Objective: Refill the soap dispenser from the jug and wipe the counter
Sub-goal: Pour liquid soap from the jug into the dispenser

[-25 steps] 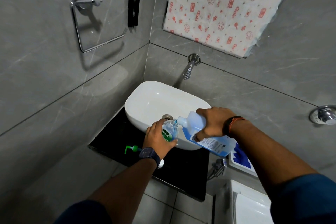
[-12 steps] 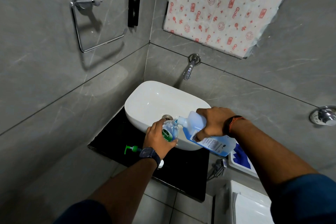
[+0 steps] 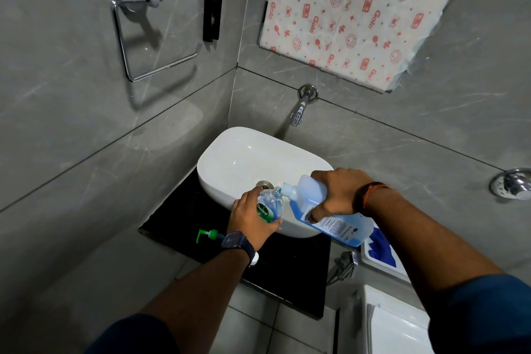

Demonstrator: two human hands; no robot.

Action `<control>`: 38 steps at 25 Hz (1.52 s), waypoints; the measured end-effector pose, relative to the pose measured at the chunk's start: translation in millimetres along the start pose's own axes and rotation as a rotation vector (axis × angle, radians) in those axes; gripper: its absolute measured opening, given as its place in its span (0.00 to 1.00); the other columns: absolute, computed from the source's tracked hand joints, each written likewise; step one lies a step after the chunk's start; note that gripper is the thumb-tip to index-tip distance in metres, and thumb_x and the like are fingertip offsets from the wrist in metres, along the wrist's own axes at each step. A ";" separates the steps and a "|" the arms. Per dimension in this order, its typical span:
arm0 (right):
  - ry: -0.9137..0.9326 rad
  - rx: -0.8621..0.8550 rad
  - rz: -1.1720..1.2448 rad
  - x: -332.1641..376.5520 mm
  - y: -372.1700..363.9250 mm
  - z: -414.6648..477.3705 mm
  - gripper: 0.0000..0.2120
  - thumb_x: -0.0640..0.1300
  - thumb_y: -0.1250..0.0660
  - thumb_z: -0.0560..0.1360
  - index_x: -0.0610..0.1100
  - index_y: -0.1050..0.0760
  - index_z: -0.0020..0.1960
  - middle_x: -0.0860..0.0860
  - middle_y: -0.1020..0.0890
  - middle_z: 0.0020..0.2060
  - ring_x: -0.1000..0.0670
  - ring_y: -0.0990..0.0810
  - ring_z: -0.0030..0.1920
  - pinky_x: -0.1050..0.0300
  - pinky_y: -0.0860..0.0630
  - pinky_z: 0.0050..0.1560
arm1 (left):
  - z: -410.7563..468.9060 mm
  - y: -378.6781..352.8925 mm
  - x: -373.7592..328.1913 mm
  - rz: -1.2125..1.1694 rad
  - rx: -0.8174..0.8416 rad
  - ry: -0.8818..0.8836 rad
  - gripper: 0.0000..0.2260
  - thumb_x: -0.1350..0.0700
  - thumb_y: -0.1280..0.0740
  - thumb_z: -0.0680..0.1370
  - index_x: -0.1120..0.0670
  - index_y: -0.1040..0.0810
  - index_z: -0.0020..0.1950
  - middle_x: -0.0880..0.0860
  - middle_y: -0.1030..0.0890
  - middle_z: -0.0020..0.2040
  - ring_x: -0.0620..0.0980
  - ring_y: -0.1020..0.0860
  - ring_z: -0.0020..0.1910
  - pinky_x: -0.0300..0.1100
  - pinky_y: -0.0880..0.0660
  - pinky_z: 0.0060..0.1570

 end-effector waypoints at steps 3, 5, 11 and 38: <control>-0.005 0.001 0.000 0.2 -0.4 -0.2 0.31 0.76 0.34 0.52 0.60 0.35 0.47 0.55 0.25 0.40 0.49 0.25 0.40 0.55 0.33 0.36 | -0.3 0.2 -0.3 0.001 -0.002 -0.003 0.37 0.50 0.20 0.55 0.40 0.35 0.59 0.48 0.22 0.51 0.47 0.27 0.49 0.39 0.31 0.51; -0.006 0.002 -0.006 0.3 -0.4 -0.3 0.32 0.76 0.34 0.52 0.60 0.34 0.48 0.55 0.25 0.40 0.48 0.25 0.40 0.55 0.33 0.36 | -0.4 0.8 -0.9 -0.001 -0.012 -0.009 0.37 0.51 0.21 0.55 0.40 0.35 0.58 0.48 0.22 0.50 0.45 0.28 0.48 0.38 0.32 0.50; -0.003 0.005 0.000 2.1 1.1 -3.2 0.30 0.74 0.33 0.52 0.59 0.34 0.47 0.55 0.25 0.40 0.49 0.25 0.40 0.55 0.32 0.37 | -1.7 1.7 -2.2 -0.005 -0.009 -0.006 0.36 0.51 0.21 0.56 0.39 0.35 0.58 0.48 0.22 0.50 0.46 0.28 0.48 0.38 0.32 0.49; -0.001 -0.004 0.000 4.7 3.3 -6.7 0.30 0.75 0.34 0.52 0.60 0.35 0.46 0.54 0.23 0.40 0.49 0.24 0.40 0.57 0.34 0.34 | -1.6 1.4 0.9 0.015 0.017 0.007 0.36 0.49 0.21 0.56 0.42 0.34 0.60 0.50 0.22 0.52 0.52 0.25 0.50 0.39 0.30 0.50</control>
Point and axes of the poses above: each hand's wrist, its own z-axis towards the middle knuckle, its own y-axis out of the back of the hand, x = y × z, the point moved 5 cm from there along z, towards the middle knuckle
